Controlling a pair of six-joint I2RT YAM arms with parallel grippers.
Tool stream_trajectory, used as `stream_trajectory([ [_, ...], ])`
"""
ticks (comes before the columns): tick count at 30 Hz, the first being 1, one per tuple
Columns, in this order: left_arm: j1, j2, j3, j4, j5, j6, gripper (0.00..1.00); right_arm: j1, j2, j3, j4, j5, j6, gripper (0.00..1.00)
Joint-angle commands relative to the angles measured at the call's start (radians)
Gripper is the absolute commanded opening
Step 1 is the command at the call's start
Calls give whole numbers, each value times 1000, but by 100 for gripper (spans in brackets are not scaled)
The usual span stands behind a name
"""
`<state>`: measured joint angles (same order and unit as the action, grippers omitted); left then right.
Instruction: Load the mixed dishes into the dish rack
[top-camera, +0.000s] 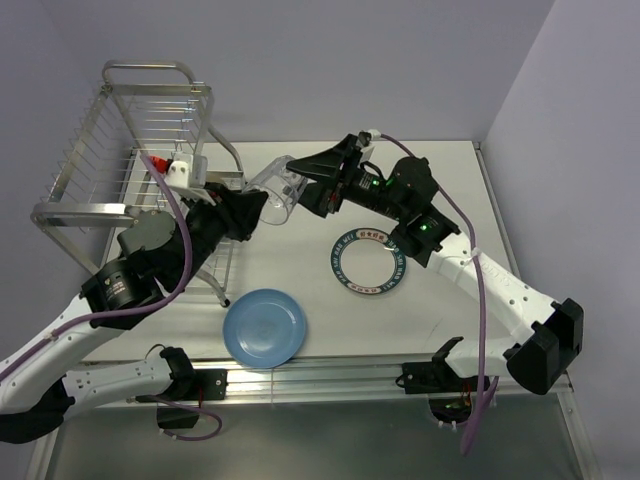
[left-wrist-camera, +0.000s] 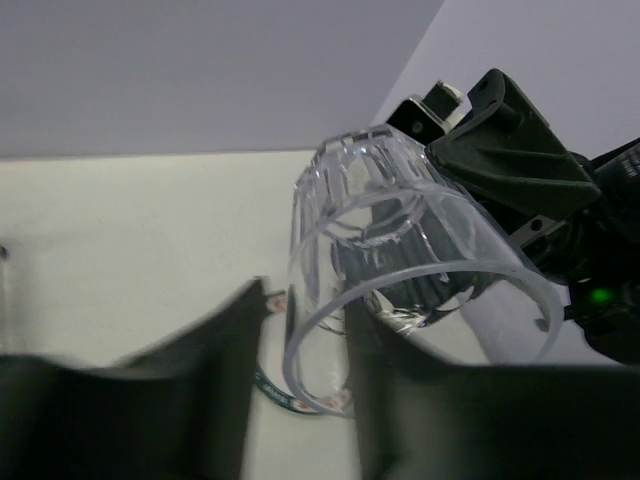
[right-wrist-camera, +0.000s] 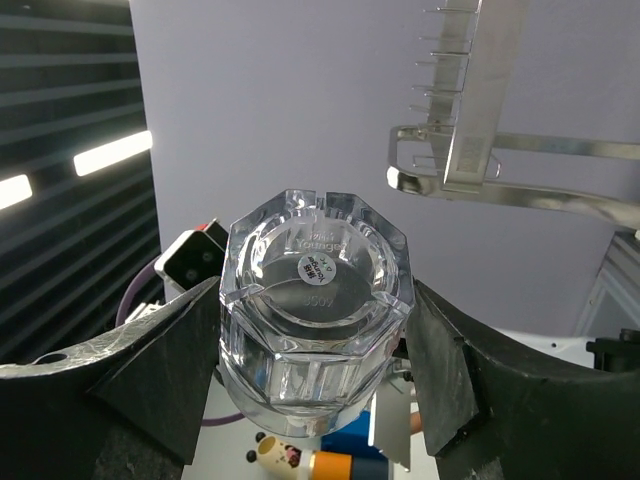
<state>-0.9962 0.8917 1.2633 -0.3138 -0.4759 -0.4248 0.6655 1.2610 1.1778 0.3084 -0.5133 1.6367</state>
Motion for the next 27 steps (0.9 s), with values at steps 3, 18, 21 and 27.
stream_trajectory([
  [3,-5,-14,24,-108,28,-87,77,3,5,14,75,2,-80,0],
  [18,-5,-171,5,-476,42,-480,87,-60,139,62,-170,178,-777,0],
  [21,-5,-137,34,-455,97,-509,85,-26,163,3,-114,246,-902,0],
  [27,-5,-149,-16,-315,244,-401,85,92,276,16,-103,398,-1118,0],
])
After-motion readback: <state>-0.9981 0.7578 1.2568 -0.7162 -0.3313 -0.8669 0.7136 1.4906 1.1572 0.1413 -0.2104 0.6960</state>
